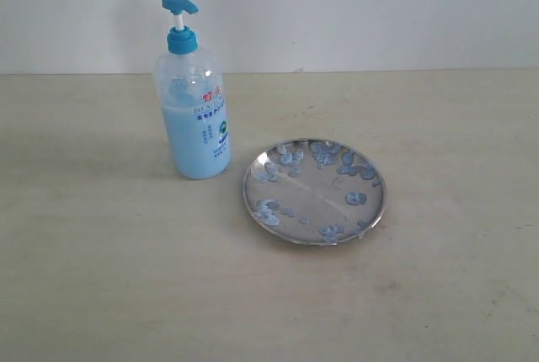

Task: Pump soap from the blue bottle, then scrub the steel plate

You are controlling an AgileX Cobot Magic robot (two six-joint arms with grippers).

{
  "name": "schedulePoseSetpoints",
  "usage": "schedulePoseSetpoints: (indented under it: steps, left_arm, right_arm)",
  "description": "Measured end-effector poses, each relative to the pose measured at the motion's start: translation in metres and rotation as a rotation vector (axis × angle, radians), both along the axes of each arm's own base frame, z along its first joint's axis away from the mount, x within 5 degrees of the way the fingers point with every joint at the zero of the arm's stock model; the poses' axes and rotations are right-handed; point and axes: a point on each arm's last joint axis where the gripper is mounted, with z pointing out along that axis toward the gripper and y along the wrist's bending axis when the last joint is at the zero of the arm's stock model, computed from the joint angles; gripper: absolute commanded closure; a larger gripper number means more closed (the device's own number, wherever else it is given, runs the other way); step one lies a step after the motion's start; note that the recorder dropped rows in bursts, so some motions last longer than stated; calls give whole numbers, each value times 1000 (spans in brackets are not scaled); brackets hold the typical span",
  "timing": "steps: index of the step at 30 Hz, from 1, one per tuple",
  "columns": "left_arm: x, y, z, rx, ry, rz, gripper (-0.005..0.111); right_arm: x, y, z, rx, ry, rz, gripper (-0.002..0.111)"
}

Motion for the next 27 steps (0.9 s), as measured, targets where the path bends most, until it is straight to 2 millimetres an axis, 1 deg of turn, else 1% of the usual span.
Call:
schedulePoseSetpoints:
  steps: [3, 5, 6, 8, 10, 13, 14, 15, 16, 17, 19, 20, 21, 23, 27]
  left_arm:
    - [0, 0, 0, 0, 0, 0, 102]
    - [0, 0, 0, 0, 0, 0, 102]
    - [0, 0, 0, 0, 0, 0, 102]
    - [0, 0, 0, 0, 0, 0, 102]
    - [0, 0, 0, 0, 0, 0, 102]
    - [0, 0, 0, 0, 0, 0, 102]
    - [0, 0, 0, 0, 0, 0, 102]
    - [0, 0, 0, 0, 0, 0, 102]
    - [0, 0, 0, 0, 0, 0, 102]
    - [0, 0, 0, 0, 0, 0, 102]
    - [0, 0, 0, 0, 0, 0, 102]
    - [0, 0, 0, 0, 0, 0, 102]
    - [0, 0, 0, 0, 0, 0, 102]
    - [0, 0, 0, 0, 0, 0, 102]
    - [0, 0, 0, 0, 0, 0, 102]
  right_arm:
    - [-12, -11, -10, 42, 73, -61, 107]
    - [-20, -17, -16, 103, 128, -94, 107]
    - [-26, -22, -23, 161, 192, -131, 107]
    - [-28, -25, -29, 200, 238, -159, 107]
    - [-28, -25, -31, 208, 252, -166, 107]
    - [-28, -24, -27, 160, 199, -142, 107]
    - [-26, -21, -21, 111, 96, -107, 107]
    - [-24, -17, -21, 47, -3, -80, 107]
    - [-21, -14, -26, 22, -42, -56, 107]
    - [-16, -9, -41, 30, -35, -26, 107]
    - [-7, -4, -87, 124, 121, -19, 109]
    - [-6, -7, -103, 159, 232, -66, 108]
    - [-6, -11, -114, 160, 320, -113, 108]
    - [-6, -14, -119, 154, 363, -151, 108]
    - [-6, -14, -119, 152, 364, -149, 108]
